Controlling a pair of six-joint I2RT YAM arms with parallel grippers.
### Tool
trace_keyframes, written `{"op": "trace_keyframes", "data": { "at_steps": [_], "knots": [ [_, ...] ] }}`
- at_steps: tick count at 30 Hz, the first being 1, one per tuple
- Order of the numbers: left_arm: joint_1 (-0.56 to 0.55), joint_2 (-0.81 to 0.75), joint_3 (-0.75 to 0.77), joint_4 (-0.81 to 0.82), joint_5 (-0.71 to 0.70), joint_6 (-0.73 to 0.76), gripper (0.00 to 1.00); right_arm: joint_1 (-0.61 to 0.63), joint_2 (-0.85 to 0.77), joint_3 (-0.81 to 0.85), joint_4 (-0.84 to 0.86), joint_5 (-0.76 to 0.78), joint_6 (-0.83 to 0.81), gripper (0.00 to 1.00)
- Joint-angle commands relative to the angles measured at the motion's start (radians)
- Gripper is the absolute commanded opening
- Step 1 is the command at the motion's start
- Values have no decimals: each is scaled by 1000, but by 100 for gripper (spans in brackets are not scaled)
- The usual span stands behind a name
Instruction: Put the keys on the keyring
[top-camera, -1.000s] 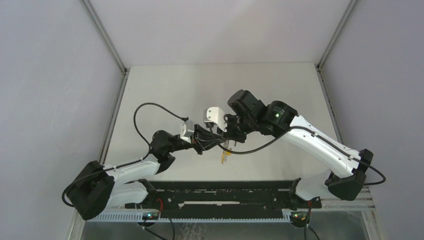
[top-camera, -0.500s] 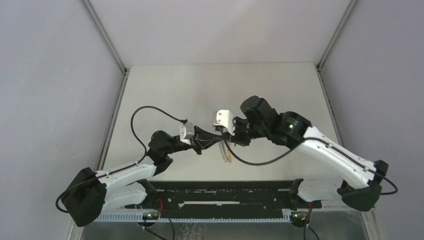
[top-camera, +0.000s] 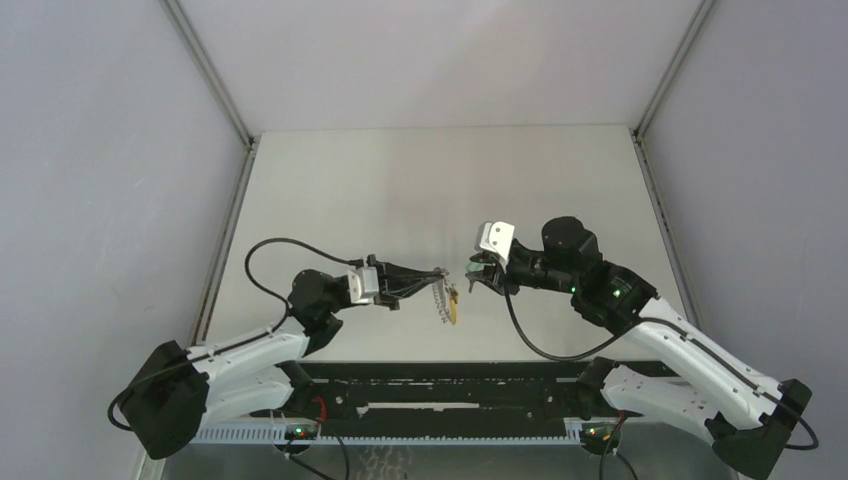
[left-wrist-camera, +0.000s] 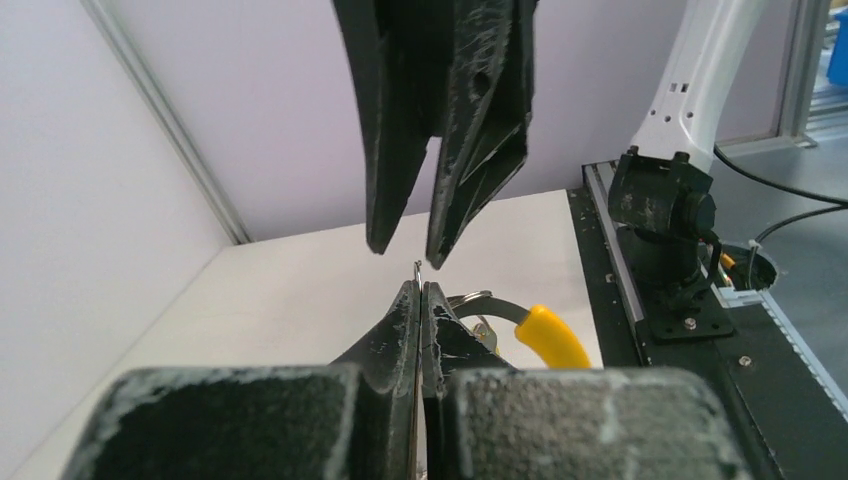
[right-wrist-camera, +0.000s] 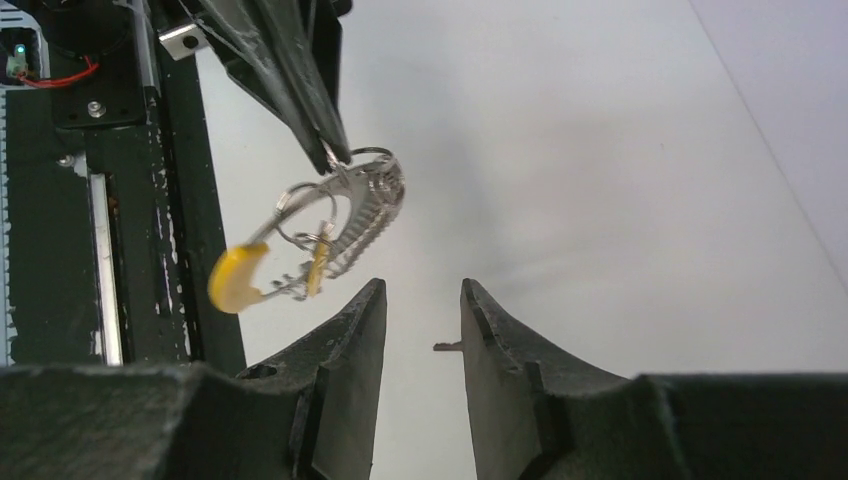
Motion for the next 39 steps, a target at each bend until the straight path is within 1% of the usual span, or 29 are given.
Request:
{"op": "trace_keyframes", "data": {
  "at_steps": [1,4,5,10,15,18,22,24,28,32,35,39],
  "knots": [
    [2,-35,8,-14,51,138,0,-45,-26,-25,184,-153,24,33],
    [2,-68,41,-173,45,218,0,-45,-14,-25,205,-143,31,33],
    [2,-78,45,-200,34,235,0,-45,-12,-25,216,-139,33,33],
    [2,-97,50,-243,-15,251,0,-22,0,-37,270,-118,34,33],
    [2,-99,53,-240,-15,238,0,16,29,-37,276,-68,12,33],
    [2,-101,44,-207,-29,216,0,43,41,-37,273,-28,-5,33],
    [2,-103,39,-183,-101,179,0,96,62,-38,263,68,-25,33],
    [1,-102,40,-182,-147,148,0,127,72,-41,268,146,-31,33],
    [-7,-97,30,-150,-211,90,0,172,71,-92,374,322,-13,33],
    [-12,-91,20,-125,-244,48,0,205,71,-137,471,426,-11,32],
    [-20,-84,20,-118,-256,34,0,213,81,-151,513,482,-1,33],
    [-23,-74,15,-95,-265,18,0,215,94,-151,521,484,10,33]
  ]
}}
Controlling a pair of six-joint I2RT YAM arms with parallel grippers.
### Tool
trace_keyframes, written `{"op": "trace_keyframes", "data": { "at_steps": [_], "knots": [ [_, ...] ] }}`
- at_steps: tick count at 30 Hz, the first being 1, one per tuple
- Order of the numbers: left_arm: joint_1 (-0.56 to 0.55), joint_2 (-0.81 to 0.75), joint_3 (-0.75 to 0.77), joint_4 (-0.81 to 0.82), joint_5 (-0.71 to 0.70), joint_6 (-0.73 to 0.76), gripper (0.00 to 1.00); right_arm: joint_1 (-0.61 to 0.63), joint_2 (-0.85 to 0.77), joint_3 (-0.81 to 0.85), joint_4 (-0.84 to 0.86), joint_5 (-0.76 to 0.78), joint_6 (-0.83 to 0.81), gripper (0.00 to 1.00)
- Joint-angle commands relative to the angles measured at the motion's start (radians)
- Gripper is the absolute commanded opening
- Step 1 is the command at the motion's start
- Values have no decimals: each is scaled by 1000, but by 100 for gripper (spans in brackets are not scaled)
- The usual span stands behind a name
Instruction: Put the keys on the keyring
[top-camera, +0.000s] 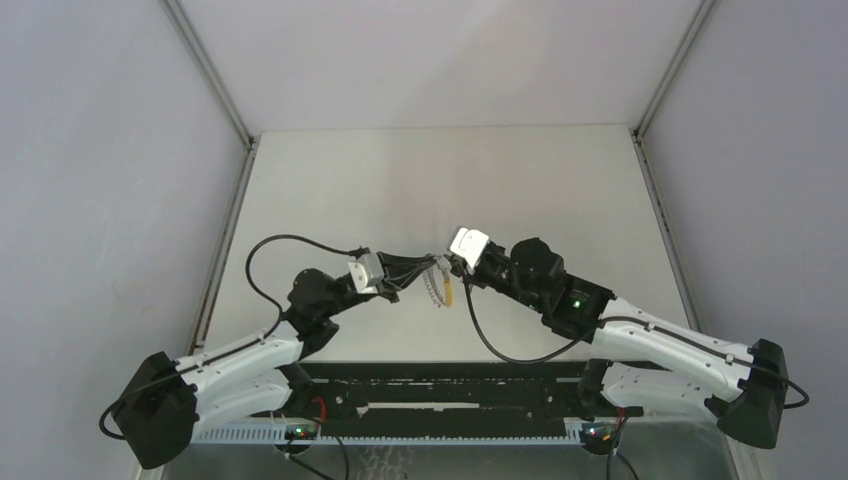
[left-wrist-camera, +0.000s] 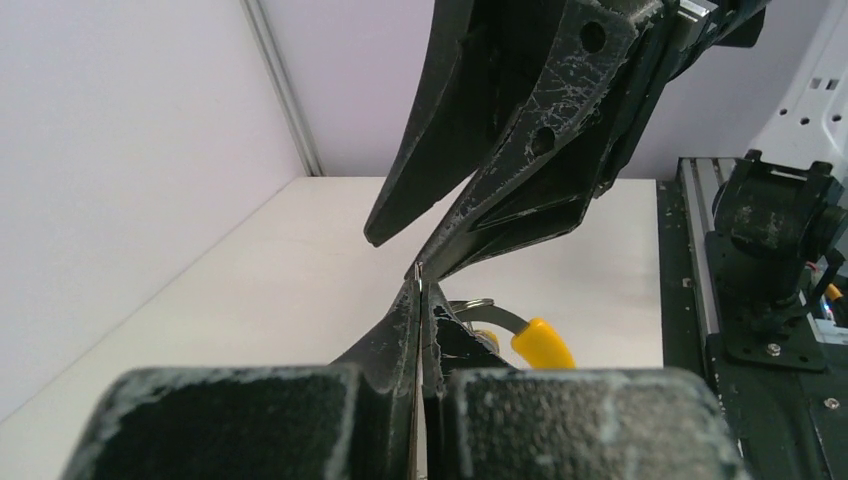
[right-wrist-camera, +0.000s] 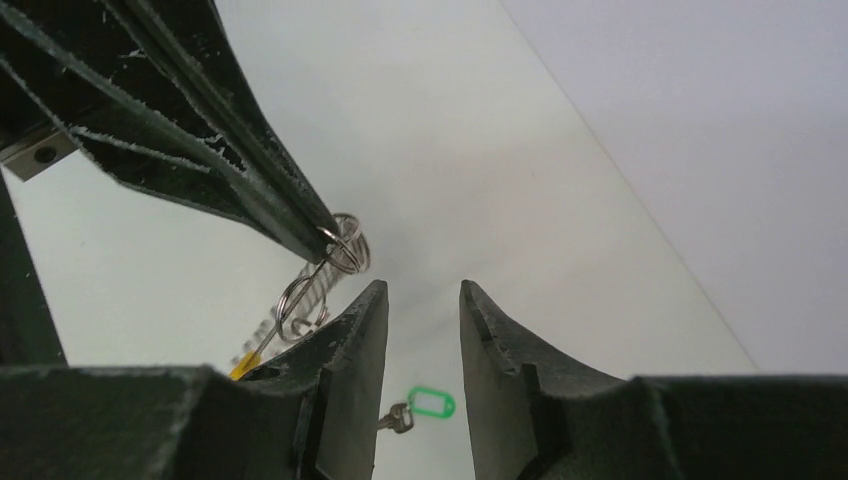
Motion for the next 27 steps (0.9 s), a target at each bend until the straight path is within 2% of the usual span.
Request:
{"op": "trace_keyframes", "data": {
  "at_steps": [1,5,13,21,27],
  "knots": [
    [-7,4,10,84,-42,-41,0,9,9,8,96,69,24,33],
    [-7,-7,-1,57,-84,-27,0,-19,10,8,63,35,57,33],
    [-6,-42,-30,-72,-151,11,0,-233,52,22,-135,-146,289,34],
    [20,-44,-69,-154,-208,-3,0,-366,234,31,-248,-263,373,34],
    [71,-28,-87,-170,-229,-19,0,-388,431,88,-257,-236,407,34]
  ]
}}
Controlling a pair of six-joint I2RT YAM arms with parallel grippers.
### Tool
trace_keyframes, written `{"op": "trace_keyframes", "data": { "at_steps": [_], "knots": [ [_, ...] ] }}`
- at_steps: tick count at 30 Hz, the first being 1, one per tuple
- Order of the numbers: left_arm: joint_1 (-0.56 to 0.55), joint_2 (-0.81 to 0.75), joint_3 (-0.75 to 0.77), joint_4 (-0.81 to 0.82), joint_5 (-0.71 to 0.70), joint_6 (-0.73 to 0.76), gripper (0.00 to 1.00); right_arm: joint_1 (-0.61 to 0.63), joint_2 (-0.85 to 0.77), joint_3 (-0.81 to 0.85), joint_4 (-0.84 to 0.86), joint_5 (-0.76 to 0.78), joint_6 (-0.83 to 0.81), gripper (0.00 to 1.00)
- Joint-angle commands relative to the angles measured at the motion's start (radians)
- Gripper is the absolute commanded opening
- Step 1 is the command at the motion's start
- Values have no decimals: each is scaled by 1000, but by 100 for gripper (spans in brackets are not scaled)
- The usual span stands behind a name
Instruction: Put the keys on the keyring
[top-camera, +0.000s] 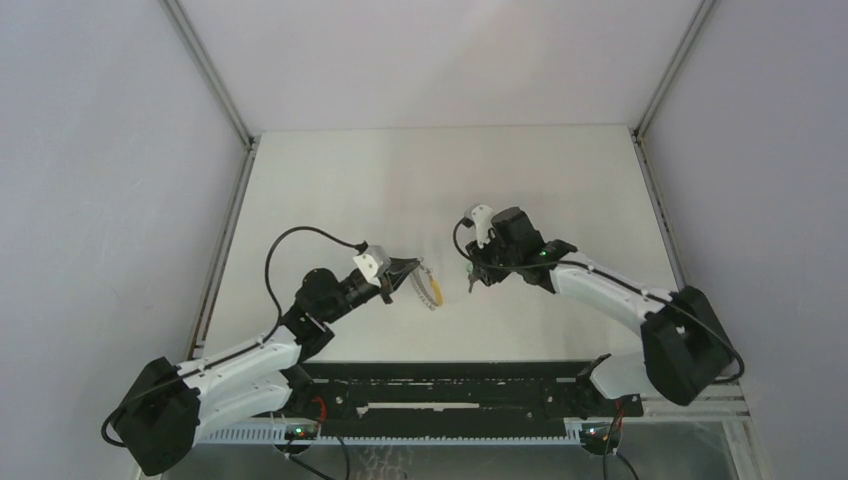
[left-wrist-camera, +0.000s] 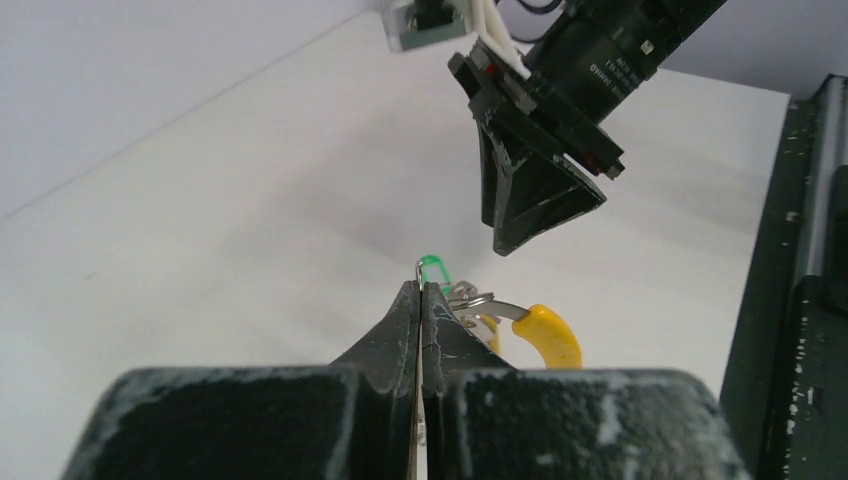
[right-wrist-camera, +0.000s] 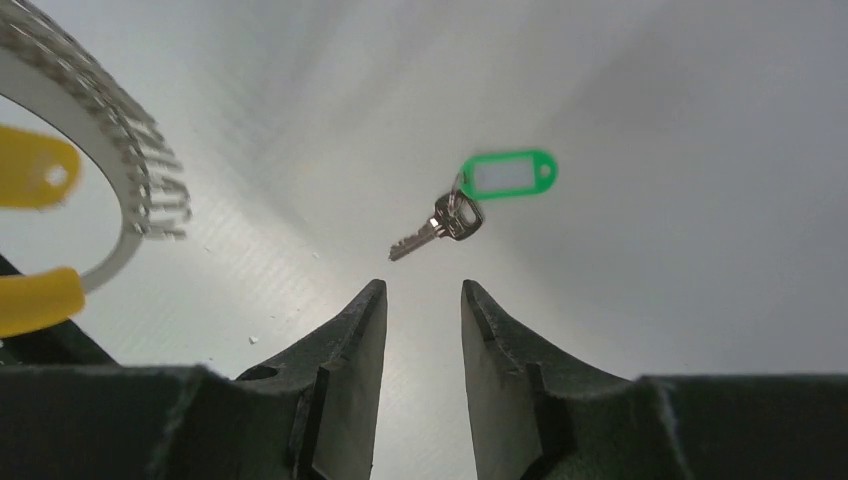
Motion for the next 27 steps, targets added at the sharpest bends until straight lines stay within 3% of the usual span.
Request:
{"op": "trace_keyframes", "data": {
  "at_steps": [1,13,27],
  "knots": [
    [37,-4,-21,27,-30,-9,0,-8,122,95,-23,0,63,34],
    [61,11,-17,16,-39,-2,0,10,403,343,-223,109,100,33],
    [63,-18,-28,15,-46,3,0,63,610,584,-499,164,81,22]
  ]
}}
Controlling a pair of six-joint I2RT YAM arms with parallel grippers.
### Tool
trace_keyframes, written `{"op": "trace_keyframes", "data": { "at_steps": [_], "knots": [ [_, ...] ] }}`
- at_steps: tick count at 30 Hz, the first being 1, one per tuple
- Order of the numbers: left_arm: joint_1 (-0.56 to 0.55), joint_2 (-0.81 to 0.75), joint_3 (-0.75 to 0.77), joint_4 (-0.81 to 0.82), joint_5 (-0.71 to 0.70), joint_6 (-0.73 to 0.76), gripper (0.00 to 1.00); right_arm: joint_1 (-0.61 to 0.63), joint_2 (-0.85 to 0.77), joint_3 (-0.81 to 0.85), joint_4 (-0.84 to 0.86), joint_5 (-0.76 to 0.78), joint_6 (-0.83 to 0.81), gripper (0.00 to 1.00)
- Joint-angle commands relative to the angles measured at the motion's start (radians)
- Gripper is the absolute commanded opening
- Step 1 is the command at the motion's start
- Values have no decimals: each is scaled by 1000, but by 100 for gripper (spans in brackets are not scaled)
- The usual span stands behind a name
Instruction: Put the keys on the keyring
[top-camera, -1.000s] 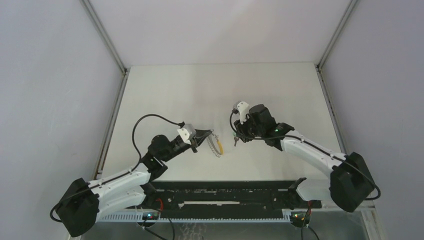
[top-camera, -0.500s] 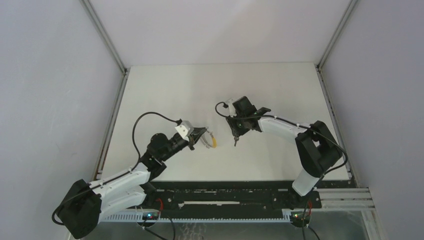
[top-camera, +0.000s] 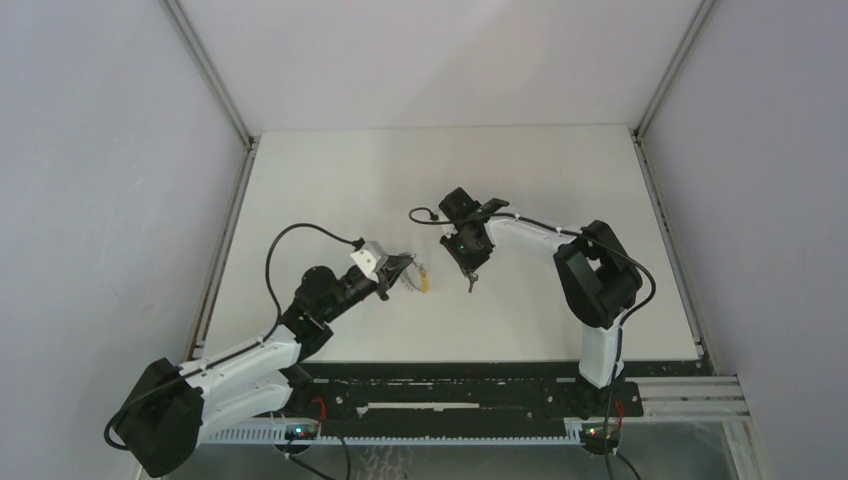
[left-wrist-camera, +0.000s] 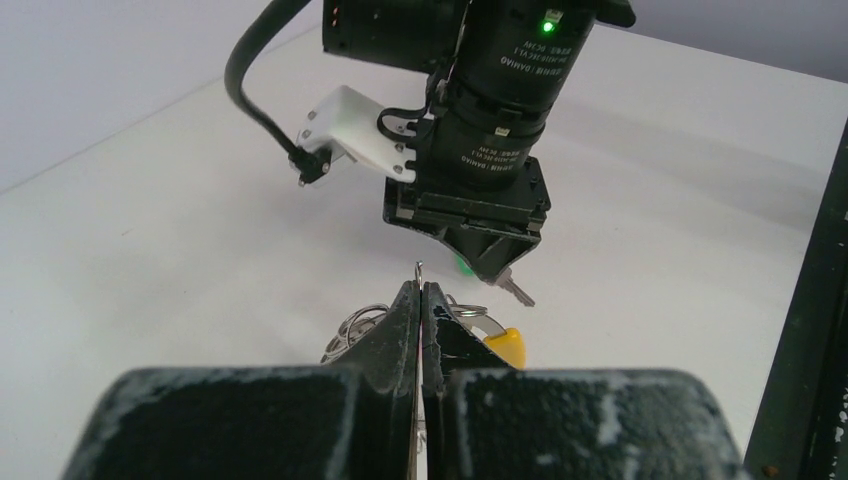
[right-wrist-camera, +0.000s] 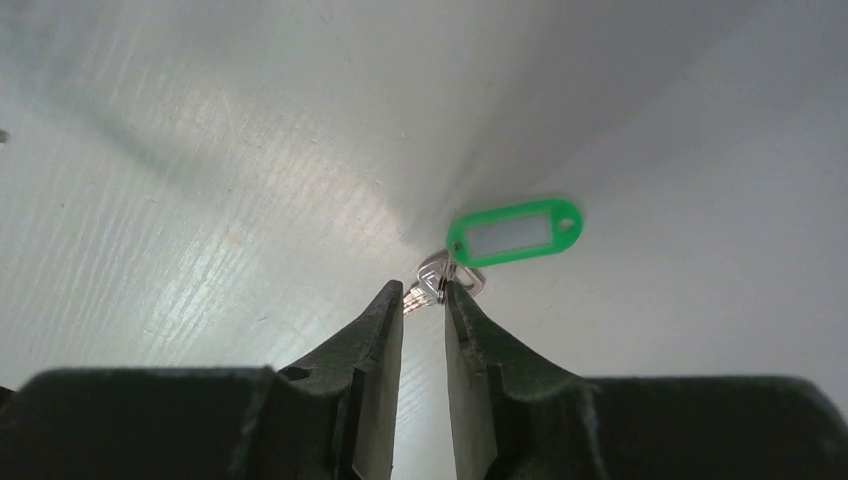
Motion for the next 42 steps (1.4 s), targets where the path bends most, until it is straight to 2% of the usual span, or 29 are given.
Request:
{"op": "trace_keyframes", "data": {
  "at_steps": [1,8,33,42],
  "knots": [
    [8,-26,-18,45,-12,2,0,17,44,80,-95,39,2,22],
    [8,-26,-16,44,-2,3,0,34,82,122,-162,127,-6,21],
    [8,-25,-10,45,21,-2,0,35,129,179,-184,115,-22,19],
    [8,-20,-8,45,25,-2,0,32,136,172,-177,111,-23,15]
  ]
}}
